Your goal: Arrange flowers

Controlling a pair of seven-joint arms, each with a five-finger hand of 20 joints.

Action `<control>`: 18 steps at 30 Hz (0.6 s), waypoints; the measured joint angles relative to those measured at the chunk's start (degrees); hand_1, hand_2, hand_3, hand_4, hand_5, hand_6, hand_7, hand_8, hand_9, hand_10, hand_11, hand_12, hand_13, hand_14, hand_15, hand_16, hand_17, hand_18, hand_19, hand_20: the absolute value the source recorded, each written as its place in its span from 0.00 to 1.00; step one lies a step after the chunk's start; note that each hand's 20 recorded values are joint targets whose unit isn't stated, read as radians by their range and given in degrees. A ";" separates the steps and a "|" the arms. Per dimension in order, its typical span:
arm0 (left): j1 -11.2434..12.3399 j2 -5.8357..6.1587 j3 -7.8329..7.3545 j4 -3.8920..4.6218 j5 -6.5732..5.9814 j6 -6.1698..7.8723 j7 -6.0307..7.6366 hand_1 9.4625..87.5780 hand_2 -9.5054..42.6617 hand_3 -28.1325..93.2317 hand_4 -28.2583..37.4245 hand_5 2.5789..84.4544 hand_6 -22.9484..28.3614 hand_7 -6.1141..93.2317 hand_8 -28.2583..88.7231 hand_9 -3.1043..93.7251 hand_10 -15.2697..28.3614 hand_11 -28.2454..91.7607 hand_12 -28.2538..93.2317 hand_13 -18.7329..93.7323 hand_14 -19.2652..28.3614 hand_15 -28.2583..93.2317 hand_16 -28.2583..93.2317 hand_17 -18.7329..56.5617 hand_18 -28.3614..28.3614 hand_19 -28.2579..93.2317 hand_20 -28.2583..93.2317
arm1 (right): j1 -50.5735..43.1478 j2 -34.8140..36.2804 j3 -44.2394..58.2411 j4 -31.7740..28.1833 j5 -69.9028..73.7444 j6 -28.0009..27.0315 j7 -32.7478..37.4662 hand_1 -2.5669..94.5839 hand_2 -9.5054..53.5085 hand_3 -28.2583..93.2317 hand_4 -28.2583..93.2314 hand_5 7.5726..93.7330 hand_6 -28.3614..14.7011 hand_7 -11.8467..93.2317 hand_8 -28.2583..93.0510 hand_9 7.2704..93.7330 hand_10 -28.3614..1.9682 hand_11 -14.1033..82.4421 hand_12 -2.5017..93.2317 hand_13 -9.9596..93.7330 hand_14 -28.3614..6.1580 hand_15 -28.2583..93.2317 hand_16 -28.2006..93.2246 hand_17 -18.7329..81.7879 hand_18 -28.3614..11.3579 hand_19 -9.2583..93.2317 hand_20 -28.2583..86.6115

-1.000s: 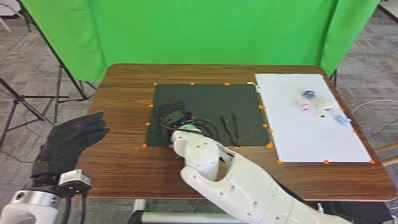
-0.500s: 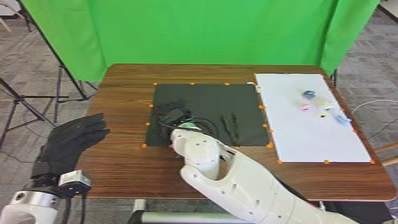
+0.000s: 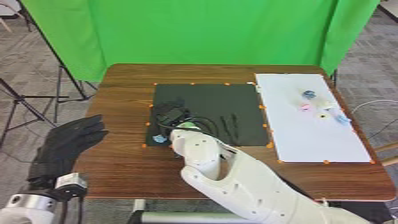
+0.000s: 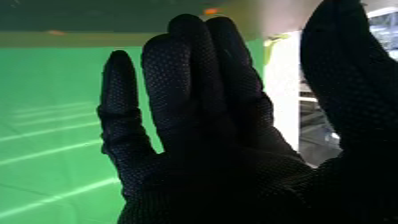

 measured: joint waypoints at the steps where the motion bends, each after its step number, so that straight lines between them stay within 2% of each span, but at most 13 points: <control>1: 1.02 -0.04 -0.55 -0.35 -0.07 0.27 0.34 0.24 0.26 0.89 0.19 0.52 0.71 0.24 0.16 0.42 0.85 0.52 0.31 0.39 1.00 0.76 0.11 0.13 0.91 0.73 0.33 | 0.61 0.53 -0.39 -0.65 0.67 0.01 -0.15 0.39 0.00 0.94 0.01 0.48 0.50 0.59 0.07 0.53 0.31 0.65 0.23 0.56 0.38 0.88 0.41 0.32 0.04 0.80 0.51; 5: 5.12 -0.11 -1.93 -1.67 -0.52 1.78 1.92 0.24 0.26 0.88 0.19 0.52 0.71 0.23 0.16 0.42 0.85 0.52 0.31 0.39 1.00 0.76 0.11 0.13 0.90 0.73 0.33 | 2.77 3.04 -0.24 -4.97 5.94 -1.42 -0.91 0.40 0.00 0.96 0.00 0.49 0.52 0.59 0.07 0.55 0.32 0.62 0.23 0.56 0.37 0.87 0.41 0.31 0.04 0.79 0.50; 9: 7.60 -0.14 -2.31 -2.28 -1.01 2.89 2.99 0.24 0.26 0.88 0.19 0.52 0.71 0.24 0.16 0.42 0.85 0.52 0.31 0.39 1.00 0.76 0.11 0.13 0.91 0.73 0.33 | 5.04 6.00 0.79 -9.90 11.99 -5.17 -1.61 0.41 0.00 0.95 0.00 0.48 0.52 0.59 0.07 0.57 0.32 0.57 0.22 0.56 0.35 0.86 0.40 0.31 0.05 0.79 0.50; 16: 9.12 -0.16 -2.56 -2.91 -1.42 3.86 3.86 0.24 0.26 0.88 0.19 0.52 0.71 0.23 0.16 0.42 0.85 0.52 0.31 0.39 1.00 0.76 0.11 0.13 0.91 0.73 0.33 | 7.89 13.20 2.25 -16.15 12.67 -4.86 -4.75 0.40 0.00 0.95 0.00 0.48 0.55 0.57 0.07 0.58 0.38 0.51 0.22 0.55 0.34 0.85 0.39 0.32 0.05 0.79 0.50; 18: 9.13 -0.19 -2.52 -2.98 -1.42 3.89 3.85 0.24 0.26 0.88 0.19 0.52 0.71 0.23 0.16 0.42 0.85 0.52 0.31 0.39 1.00 0.76 0.11 0.13 0.91 0.73 0.33 | 7.56 15.61 3.84 -17.56 12.73 -4.32 -5.17 0.40 0.00 0.95 0.00 0.47 0.57 0.56 0.06 0.58 0.42 0.45 0.20 0.53 0.32 0.84 0.38 0.32 0.08 0.79 0.50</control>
